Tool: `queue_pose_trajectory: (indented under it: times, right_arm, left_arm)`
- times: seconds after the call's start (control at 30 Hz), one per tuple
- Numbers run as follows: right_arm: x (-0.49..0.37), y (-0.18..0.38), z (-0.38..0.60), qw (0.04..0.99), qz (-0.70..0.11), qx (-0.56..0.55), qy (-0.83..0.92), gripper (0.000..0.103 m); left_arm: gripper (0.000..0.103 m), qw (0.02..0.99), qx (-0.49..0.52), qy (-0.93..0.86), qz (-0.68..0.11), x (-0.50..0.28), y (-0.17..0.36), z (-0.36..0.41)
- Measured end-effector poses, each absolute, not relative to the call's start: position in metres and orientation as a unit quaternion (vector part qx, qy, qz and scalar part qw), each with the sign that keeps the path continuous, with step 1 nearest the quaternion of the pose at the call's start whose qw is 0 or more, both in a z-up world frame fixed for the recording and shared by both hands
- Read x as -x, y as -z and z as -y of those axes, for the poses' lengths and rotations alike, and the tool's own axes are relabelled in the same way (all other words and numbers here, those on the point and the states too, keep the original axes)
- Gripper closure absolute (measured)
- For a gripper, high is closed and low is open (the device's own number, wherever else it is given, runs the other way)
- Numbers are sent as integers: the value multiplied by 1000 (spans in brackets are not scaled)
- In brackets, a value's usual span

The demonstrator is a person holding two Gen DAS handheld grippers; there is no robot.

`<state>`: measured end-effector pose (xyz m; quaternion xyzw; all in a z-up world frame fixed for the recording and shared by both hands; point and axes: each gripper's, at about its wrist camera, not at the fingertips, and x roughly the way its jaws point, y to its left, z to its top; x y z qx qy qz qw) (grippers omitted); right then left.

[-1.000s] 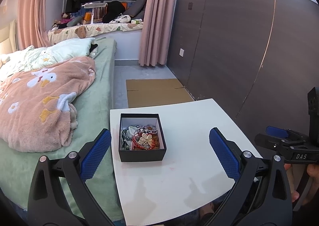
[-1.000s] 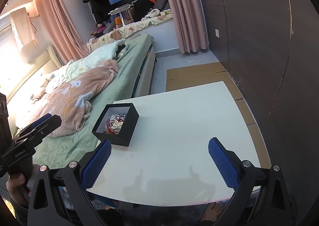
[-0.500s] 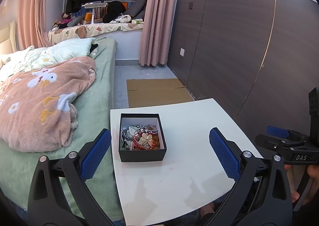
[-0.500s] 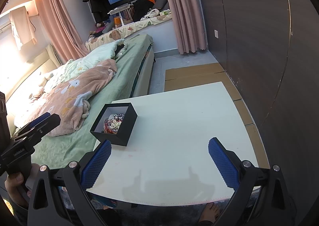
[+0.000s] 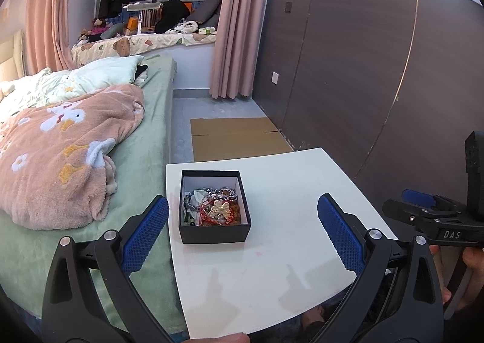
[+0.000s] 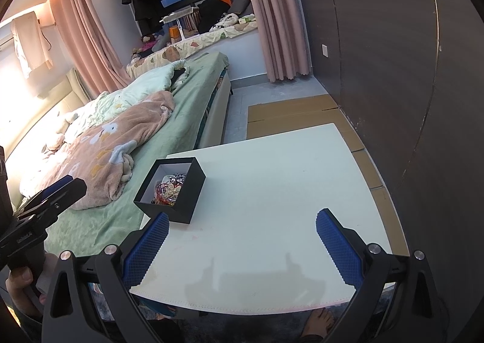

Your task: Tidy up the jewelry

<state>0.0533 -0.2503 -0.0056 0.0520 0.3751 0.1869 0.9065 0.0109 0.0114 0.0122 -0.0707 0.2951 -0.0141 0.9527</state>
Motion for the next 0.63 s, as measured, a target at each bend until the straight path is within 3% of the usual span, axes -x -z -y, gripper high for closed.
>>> queue_pose_trajectory:
  times: [0.63]
  right_arm:
    - [-67, 31, 219, 900, -402, -31, -165, 7]
  left_arm:
    - [5, 946, 91, 4, -312, -27, 4, -29]
